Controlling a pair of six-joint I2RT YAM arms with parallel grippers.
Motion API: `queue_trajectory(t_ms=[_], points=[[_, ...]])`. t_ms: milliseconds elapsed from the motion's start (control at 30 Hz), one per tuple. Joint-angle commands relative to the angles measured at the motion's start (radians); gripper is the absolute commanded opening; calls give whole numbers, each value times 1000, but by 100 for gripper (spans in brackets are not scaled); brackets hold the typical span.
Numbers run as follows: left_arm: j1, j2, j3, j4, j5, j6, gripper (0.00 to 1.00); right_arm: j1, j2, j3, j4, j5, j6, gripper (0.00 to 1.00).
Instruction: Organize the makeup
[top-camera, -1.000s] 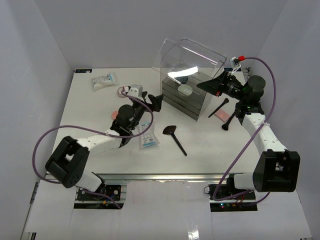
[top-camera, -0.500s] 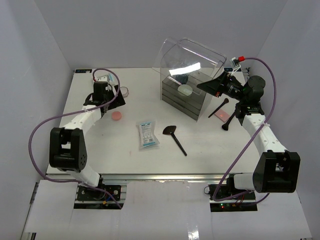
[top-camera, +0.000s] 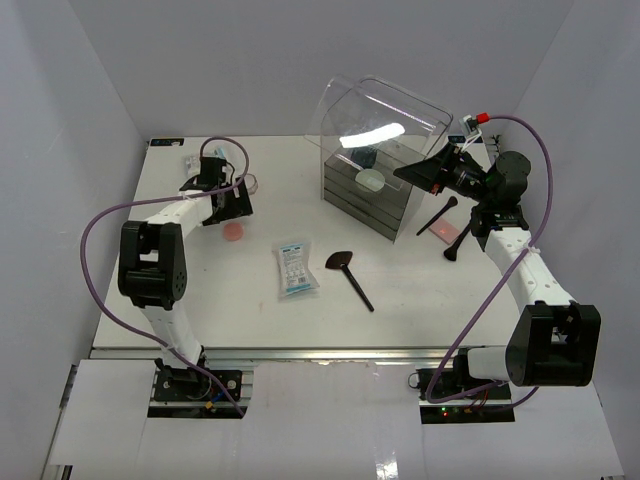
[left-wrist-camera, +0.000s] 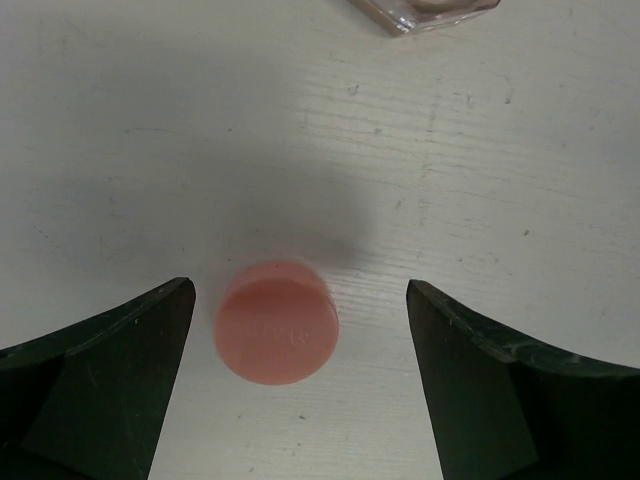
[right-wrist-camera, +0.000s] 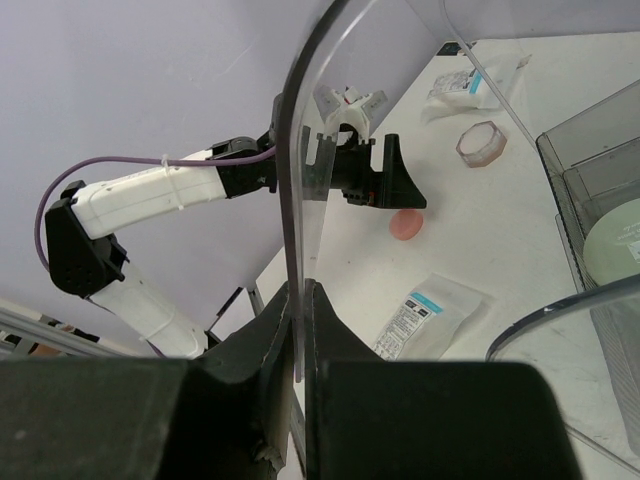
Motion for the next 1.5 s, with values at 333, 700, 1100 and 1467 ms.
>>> queue_trajectory(t_ms=[333, 700, 1100, 1467], points=[[-3, 43, 1, -66, -72, 43, 87, 7, -35, -3, 78, -18, -7, 8], [-31, 63, -14, -93, -145, 56, 75, 6, -46, -7, 77, -17, -3, 8], [-52, -77, -28, -110, 9, 32, 31, 7, -57, -11, 78, -18, -3, 8], [-108, -422, -467, 778, 626, -338, 17, 7, -55, -9, 83, -13, -3, 8]])
